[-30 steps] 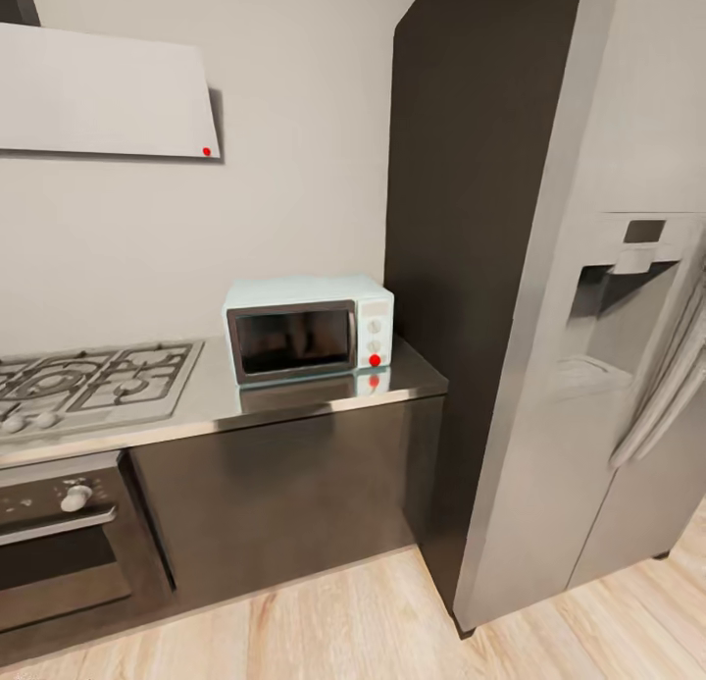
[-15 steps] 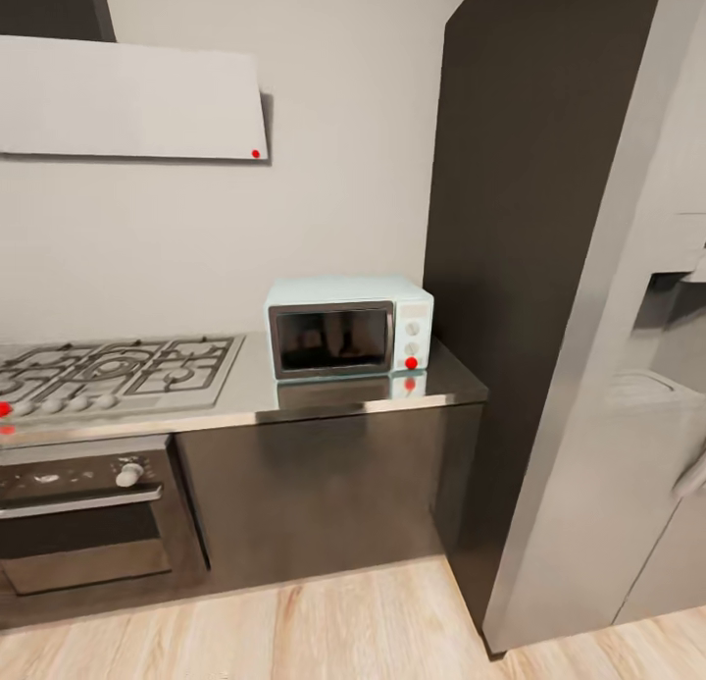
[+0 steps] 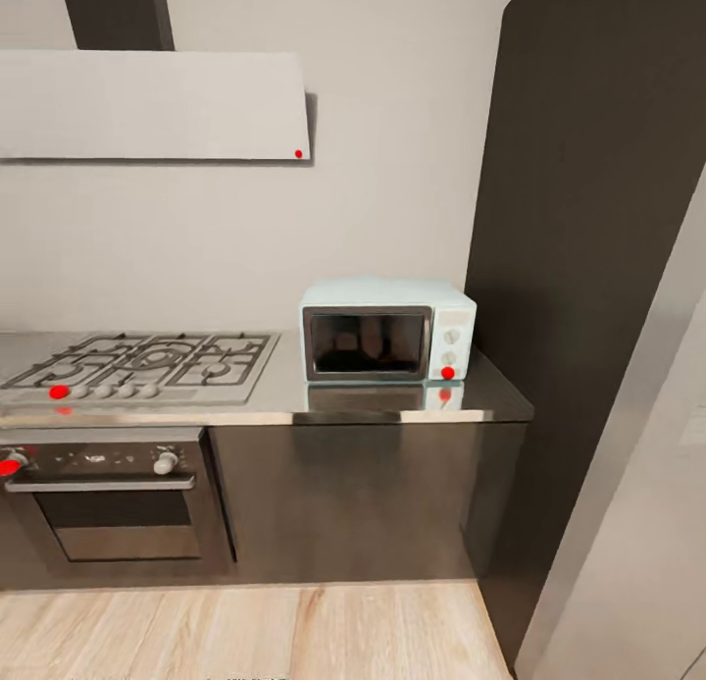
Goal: In the kitchen, take the popcorn bag from the countertop, put it into the microwave, and heat it until the popcorn is cooked so the cooked popcorn ends up inside the bag.
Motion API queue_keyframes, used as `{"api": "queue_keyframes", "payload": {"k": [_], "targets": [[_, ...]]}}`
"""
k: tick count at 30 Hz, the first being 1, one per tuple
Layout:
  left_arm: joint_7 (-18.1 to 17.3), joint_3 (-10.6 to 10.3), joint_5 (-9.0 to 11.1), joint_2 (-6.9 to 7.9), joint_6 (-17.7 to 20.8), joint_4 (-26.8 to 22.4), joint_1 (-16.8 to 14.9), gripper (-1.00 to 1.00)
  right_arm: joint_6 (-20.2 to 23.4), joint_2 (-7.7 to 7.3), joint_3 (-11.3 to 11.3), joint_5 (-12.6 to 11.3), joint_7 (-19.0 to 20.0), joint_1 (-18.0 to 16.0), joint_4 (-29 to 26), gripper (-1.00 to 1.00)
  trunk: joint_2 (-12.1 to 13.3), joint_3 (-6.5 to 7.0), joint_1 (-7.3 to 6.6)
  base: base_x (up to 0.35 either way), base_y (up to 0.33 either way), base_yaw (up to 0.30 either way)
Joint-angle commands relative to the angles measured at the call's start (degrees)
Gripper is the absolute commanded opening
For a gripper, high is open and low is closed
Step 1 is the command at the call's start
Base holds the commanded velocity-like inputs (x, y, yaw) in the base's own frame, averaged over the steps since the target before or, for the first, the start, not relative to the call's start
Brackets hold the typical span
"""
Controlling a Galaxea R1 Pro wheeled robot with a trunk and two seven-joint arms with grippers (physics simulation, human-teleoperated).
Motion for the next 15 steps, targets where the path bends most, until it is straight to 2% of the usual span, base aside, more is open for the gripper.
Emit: {"api": "queue_keyframes", "payload": {"k": [1,5,8,11,15], "targets": [[0.1,0.2,0.1,-0.01,-0.1,-0.1,0.0,1.0,-0.2,-0.01,0.0,0.0,0.0,0.0,0.0,1.0,0.0,-0.04,0.01,0.018,-0.019,0.276],[0.1,0.2,0.1,-0.01,-0.1,-0.1,0.0,1.0,-0.2,-0.04,0.0,0.0,0.0,0.0,0.0,1.0,0.0,-0.04,0.01,0.006,-0.007,0.271],[0.0,0.1,0.1,-0.05,-0.1,-0.1,0.0,1.0,-0.1,-0.08,0.0,0.0,0.0,0.0,0.0,1.0,0.0,-0.04,0.01,0.001,-0.001,0.109],[0.0,0.1,0.0,-0.09,0.0,-0.1,0.0,1.0,-0.2,-0.09,0.0,0.0,0.0,0.0,0.0,1.0,0.0,-0.04,0.01,0.0,0.0,0.025],[0.0,0.1,-0.1,-0.1,0.0,-0.1,0.0,1.0,-0.2,0.0,-0.5,-0.4,0.0,0.0,0.0,1.0,0.0,-0.04,0.01,0.0,0.0,-0.227]]}}
